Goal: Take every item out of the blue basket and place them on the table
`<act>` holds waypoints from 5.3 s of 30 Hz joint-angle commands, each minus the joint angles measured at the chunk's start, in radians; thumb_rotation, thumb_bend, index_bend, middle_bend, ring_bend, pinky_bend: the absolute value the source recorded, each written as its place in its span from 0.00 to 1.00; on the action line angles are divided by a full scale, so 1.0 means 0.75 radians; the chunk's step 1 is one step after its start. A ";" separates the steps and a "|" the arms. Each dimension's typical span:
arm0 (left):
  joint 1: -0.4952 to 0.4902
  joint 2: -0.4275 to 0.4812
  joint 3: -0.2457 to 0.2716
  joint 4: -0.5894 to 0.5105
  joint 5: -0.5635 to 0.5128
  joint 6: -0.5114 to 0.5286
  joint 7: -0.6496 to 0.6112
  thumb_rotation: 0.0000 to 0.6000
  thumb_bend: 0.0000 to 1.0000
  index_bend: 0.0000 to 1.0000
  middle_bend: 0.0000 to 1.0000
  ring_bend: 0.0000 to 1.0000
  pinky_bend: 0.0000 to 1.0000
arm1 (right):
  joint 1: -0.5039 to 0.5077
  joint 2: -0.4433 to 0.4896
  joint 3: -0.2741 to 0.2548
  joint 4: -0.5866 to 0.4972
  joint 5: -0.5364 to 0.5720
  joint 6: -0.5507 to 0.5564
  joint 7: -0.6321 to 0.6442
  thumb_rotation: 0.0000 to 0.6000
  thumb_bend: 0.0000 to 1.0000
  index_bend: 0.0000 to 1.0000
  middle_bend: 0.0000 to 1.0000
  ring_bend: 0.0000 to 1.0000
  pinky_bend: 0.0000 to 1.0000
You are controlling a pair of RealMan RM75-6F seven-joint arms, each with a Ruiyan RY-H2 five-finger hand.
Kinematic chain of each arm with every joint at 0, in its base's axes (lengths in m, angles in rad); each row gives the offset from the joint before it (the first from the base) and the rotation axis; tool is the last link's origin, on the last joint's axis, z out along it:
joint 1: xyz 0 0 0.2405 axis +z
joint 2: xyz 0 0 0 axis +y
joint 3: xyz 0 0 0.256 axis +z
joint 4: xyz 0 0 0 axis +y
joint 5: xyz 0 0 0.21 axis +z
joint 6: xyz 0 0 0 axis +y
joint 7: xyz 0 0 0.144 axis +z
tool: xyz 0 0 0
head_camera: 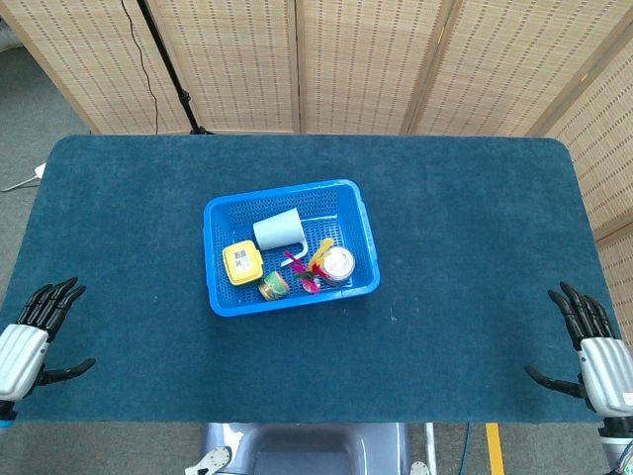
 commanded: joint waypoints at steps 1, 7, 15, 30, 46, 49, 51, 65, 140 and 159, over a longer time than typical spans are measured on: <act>-0.011 -0.013 0.002 0.026 0.008 0.002 -0.037 1.00 0.06 0.00 0.00 0.00 0.00 | 0.000 0.001 0.000 0.000 0.001 -0.001 0.001 1.00 0.00 0.00 0.00 0.00 0.00; -0.050 -0.017 0.006 0.060 0.020 -0.021 -0.210 1.00 0.06 0.00 0.00 0.00 0.00 | 0.002 0.001 -0.001 -0.001 0.005 -0.008 0.001 1.00 0.00 0.00 0.00 0.00 0.00; -0.224 -0.079 -0.075 0.127 0.026 -0.086 -0.651 1.00 0.06 0.00 0.00 0.00 0.00 | 0.007 0.001 0.009 0.005 0.033 -0.025 0.003 1.00 0.00 0.00 0.00 0.00 0.00; -0.612 -0.252 -0.265 -0.037 -0.271 -0.664 -0.481 1.00 0.06 0.00 0.00 0.00 0.00 | 0.036 -0.008 0.041 0.028 0.123 -0.099 0.008 1.00 0.00 0.00 0.00 0.00 0.00; -0.865 -0.484 -0.419 -0.060 -0.642 -0.984 -0.187 1.00 0.06 0.00 0.00 0.00 0.00 | 0.038 0.008 0.049 0.044 0.131 -0.110 0.077 1.00 0.00 0.00 0.00 0.00 0.00; -0.905 -0.543 -0.435 -0.039 -0.701 -1.004 -0.112 1.00 0.06 0.00 0.00 0.00 0.00 | 0.040 0.012 0.054 0.050 0.138 -0.113 0.094 1.00 0.00 0.00 0.00 0.00 0.00; -0.927 -0.580 -0.448 -0.023 -0.742 -1.012 -0.072 1.00 0.06 0.00 0.00 0.00 0.00 | 0.041 0.015 0.057 0.053 0.141 -0.114 0.105 1.00 0.00 0.00 0.00 0.00 0.00; -1.034 -0.811 -0.520 0.130 -0.906 -0.950 0.142 1.00 0.21 0.17 0.10 0.18 0.23 | 0.040 0.031 0.071 0.072 0.175 -0.131 0.173 1.00 0.00 0.00 0.00 0.00 0.00; -0.182 0.149 -0.295 -0.270 -0.590 -0.298 0.133 1.00 0.11 0.00 0.00 0.00 0.00 | 0.450 0.195 0.226 -0.142 0.078 -0.514 -0.034 1.00 0.00 0.00 0.00 0.00 0.00; -0.093 0.257 -0.219 -0.514 -0.563 -0.215 0.442 1.00 0.11 0.00 0.00 0.00 0.00 | 1.056 -0.349 0.394 0.183 0.432 -1.054 -0.405 1.00 0.00 0.00 0.00 0.00 0.03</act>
